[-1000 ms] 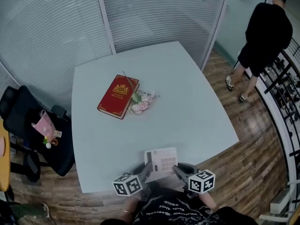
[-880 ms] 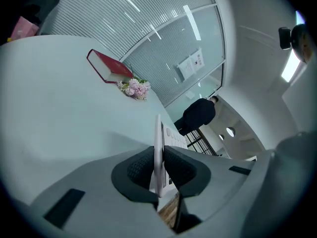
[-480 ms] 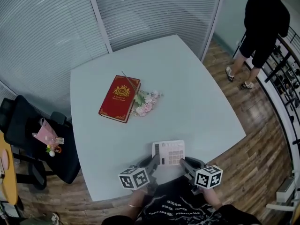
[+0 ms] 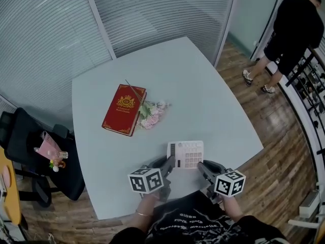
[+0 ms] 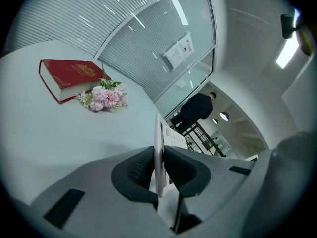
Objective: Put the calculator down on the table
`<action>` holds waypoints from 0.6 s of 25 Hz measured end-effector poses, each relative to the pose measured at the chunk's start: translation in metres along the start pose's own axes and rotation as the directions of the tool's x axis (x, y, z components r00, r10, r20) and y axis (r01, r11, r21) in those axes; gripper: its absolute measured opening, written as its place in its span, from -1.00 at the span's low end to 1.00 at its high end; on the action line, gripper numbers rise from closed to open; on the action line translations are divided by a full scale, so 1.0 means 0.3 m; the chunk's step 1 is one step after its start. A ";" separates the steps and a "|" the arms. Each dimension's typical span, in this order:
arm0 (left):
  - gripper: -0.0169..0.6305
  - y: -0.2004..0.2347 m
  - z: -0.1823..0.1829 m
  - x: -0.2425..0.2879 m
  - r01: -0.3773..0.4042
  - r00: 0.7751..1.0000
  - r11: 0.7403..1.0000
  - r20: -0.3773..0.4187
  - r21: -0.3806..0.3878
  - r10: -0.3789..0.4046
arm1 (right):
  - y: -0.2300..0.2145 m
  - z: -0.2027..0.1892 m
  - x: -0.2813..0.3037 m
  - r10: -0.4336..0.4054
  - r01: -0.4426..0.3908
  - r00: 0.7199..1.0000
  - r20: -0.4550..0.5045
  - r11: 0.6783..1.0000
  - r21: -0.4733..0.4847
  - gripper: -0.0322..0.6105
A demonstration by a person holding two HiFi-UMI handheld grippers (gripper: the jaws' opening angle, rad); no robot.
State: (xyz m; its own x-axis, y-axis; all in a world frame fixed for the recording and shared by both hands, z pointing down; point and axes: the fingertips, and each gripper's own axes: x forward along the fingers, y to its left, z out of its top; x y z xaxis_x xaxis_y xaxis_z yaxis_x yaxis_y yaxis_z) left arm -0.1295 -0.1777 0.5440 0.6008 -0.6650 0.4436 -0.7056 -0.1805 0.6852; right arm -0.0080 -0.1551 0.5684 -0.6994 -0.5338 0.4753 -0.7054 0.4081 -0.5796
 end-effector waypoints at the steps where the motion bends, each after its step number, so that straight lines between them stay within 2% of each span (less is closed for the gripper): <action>1: -0.73 -0.009 0.013 0.017 0.000 1.000 1.000 -0.005 0.002 0.000 | -0.013 0.018 -0.001 0.001 -0.001 1.000 0.003 1.000 0.000 -0.61; 8: -0.73 -0.048 0.095 0.163 0.011 1.000 0.999 -0.018 0.037 -0.011 | -0.110 0.129 -0.003 -0.014 0.012 0.999 0.049 0.999 0.040 -0.61; 15: -0.72 -0.066 0.134 0.334 0.053 0.995 0.998 -0.088 0.042 -0.049 | -0.241 0.213 0.013 -0.056 0.052 0.997 0.060 0.996 0.074 -0.62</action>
State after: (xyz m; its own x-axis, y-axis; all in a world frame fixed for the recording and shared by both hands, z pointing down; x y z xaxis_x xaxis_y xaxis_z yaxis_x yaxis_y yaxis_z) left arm -0.0702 -0.2698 0.5518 0.6656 -0.5888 0.4585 -0.6878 -0.2456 0.6831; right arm 0.0476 -0.2340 0.5698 -0.6502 -0.5995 0.4666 -0.7303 0.3238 -0.6015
